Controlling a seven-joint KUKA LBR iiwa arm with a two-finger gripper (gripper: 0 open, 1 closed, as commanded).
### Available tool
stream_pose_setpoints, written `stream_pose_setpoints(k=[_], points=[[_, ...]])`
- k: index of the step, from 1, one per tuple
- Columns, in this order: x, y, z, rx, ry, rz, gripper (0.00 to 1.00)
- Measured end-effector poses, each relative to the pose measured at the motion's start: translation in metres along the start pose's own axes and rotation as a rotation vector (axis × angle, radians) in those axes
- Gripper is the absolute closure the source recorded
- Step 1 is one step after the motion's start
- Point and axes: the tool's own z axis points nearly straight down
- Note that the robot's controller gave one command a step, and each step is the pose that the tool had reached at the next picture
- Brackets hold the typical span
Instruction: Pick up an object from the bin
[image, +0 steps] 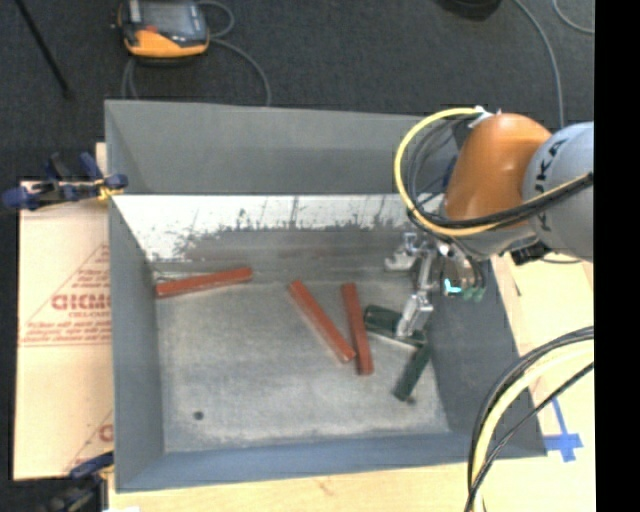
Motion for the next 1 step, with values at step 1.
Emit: stream_pose_setpoints(k=[1], points=[[-0.0009,0.0001,-0.0030,0.001,-0.004,-0.001,0.00]])
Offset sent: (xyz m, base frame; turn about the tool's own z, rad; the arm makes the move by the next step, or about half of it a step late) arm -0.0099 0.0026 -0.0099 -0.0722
